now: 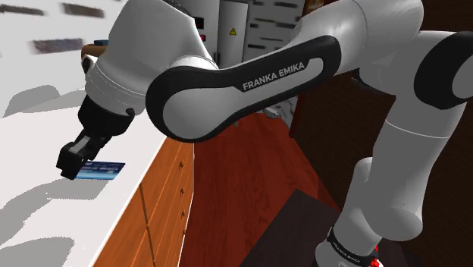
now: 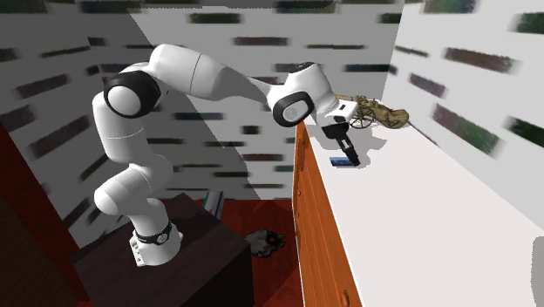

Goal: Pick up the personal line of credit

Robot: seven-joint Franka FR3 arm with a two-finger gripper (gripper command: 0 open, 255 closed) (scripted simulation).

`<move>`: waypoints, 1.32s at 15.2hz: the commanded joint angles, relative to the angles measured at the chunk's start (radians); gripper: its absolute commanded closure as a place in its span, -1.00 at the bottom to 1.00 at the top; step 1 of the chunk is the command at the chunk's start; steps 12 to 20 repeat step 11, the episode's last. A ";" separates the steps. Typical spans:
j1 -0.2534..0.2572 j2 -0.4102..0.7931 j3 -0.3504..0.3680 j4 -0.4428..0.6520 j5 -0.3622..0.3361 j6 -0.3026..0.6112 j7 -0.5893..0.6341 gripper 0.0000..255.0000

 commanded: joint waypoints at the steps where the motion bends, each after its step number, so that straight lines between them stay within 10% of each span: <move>1: -0.001 -0.009 0.001 0.018 0.009 -0.026 -0.006 1.00; 20: -0.002 -0.022 0.002 0.113 0.027 -0.132 -0.020 1.00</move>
